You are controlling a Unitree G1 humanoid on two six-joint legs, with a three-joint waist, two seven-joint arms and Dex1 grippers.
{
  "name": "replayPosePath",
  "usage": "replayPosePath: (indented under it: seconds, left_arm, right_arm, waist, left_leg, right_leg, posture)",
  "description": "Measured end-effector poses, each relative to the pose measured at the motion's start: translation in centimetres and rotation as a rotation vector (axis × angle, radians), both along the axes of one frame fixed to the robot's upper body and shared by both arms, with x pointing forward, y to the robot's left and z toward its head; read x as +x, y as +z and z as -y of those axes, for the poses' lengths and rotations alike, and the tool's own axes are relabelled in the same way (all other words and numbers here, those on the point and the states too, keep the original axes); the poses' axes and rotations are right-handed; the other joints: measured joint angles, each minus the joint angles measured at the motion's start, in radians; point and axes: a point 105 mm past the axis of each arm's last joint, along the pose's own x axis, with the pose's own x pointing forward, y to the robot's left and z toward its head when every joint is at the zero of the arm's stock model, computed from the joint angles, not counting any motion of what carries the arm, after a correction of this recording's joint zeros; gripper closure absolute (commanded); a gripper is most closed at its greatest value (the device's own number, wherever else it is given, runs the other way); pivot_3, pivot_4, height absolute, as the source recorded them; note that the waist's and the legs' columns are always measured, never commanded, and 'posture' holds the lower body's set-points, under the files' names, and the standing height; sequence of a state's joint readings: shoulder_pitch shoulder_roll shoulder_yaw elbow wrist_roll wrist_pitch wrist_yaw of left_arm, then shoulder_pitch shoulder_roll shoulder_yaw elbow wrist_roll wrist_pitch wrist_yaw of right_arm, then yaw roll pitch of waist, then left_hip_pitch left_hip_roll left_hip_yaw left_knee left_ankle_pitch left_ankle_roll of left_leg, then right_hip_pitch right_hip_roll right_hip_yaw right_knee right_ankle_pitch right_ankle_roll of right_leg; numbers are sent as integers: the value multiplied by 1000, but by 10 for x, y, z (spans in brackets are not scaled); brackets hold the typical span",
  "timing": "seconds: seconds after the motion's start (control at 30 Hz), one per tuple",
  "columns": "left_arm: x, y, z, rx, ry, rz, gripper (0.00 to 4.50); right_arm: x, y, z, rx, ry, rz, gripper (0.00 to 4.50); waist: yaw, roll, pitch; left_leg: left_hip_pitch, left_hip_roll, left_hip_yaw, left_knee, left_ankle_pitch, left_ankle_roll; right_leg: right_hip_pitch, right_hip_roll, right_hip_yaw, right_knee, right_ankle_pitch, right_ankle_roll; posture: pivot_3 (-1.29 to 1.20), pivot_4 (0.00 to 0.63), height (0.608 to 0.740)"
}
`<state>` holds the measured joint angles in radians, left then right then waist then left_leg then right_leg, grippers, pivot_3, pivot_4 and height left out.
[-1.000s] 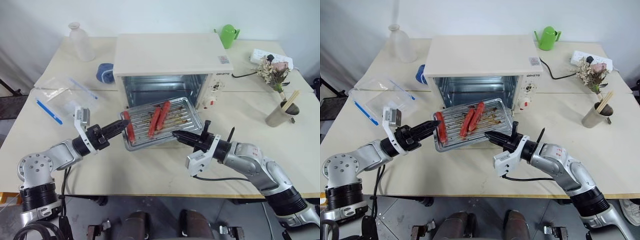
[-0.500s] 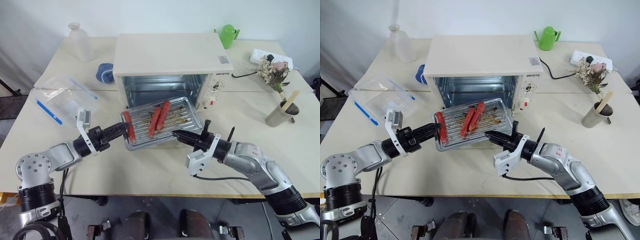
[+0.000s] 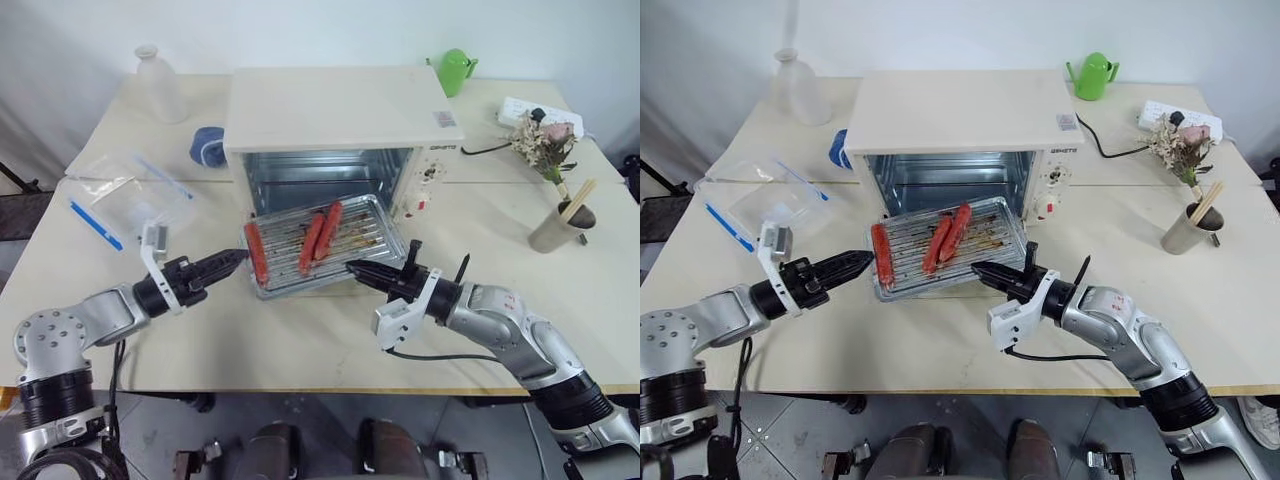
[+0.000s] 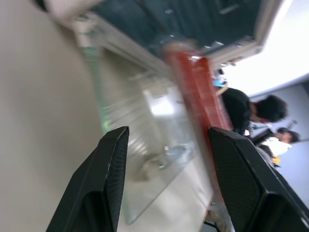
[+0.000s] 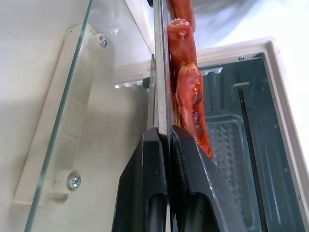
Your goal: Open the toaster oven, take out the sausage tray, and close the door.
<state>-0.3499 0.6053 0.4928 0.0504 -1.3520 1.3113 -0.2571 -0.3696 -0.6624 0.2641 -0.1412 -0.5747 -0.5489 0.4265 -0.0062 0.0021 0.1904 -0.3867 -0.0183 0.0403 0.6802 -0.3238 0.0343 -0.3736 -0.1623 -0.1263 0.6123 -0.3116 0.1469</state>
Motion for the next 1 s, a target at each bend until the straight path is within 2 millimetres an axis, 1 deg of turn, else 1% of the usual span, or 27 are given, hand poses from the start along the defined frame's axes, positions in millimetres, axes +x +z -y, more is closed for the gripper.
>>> replayPosePath:
  seconds: [0.03, 0.17, 0.3, 0.43, 0.6, 0.7, 0.77, 0.83, 1.0]
  left_arm:
    - [-1, -2, -2, 5, 5, -7, 1797]
    - [0, -2, 0, -5, 0, -3, 1797]
    - [0, -1, 6, -37, -22, 10, 1797]
    - [-1, 0, 7, -49, -34, 18, 1797]
    - [-3, 3, 4, -54, -45, 30, 1797]
    - [-11, 9, 4, -75, -95, 37, 1797]
    - [-16, 8, -3, -52, -105, 12, 1797]
    - [-18, 8, -7, -74, -107, 1, 1797]
    - [-11, 12, 6, -123, -131, 26, 1797]
  right_arm:
    - [0, 0, 0, 1, 0, 1, 4500]
    - [0, 3, -2, 2, 11, 12, 4500]
    - [-1, 5, -3, 2, 23, 23, 4500]
    - [1, 4, -2, 7, 18, 12, 4500]
    - [1, 4, -1, 12, 18, 10, 4500]
    - [1, 3, -1, 10, 16, 7, 4500]
    - [2, 3, -1, 10, 15, 5, 4500]
    - [3, 1, 1, 8, 7, -3, 4500]
    - [4, 1, 0, 11, 7, -5, 4500]
  waist:
    - [1, 0, 0]
    - [5, 0, 0]
    - [4, 0, 0]
    - [2, 0, 0]
    - [1, 0, 0]
    - [1, 0, 0]
    - [1, 0, 0]
    - [1, 0, 0]
    - [5, 0, 0]
  left_leg:
    - [0, 0, 0, 0, 0, 0]
    - [0, -1, 0, 1, 0, 0]
    - [0, -1, 0, 0, 0, 0]
    - [0, -1, 0, 0, 0, 0]
    - [0, 0, 0, 0, 0, 0]
    - [0, -1, 0, 0, 0, 0]
    - [0, -1, 0, 0, 0, 0]
    - [0, 0, 0, 0, 0, 0]
    - [0, -2, -1, 1, 0, 0]
  right_leg:
    - [0, 0, 0, 0, 0, 0]
    - [0, 0, 2, 0, 0, 0]
    - [0, 0, 4, 0, 0, 0]
    - [0, 1, 4, 0, 0, 0]
    - [0, 1, 4, 0, 0, 0]
    - [0, 1, 4, 0, 0, 0]
    - [0, 1, 5, 0, 0, 0]
    - [0, 1, 5, 0, 0, 0]
    - [0, 1, 10, 0, 0, 0]
  posture:
    - [0, 150, 740]
    - [0, 150, 740]
    - [0, 150, 740]
    - [0, 150, 740]
    - [0, 150, 740]
    - [0, 150, 740]
    - [0, 150, 740]
    - [0, 150, 740]
    - [0, 150, 740]
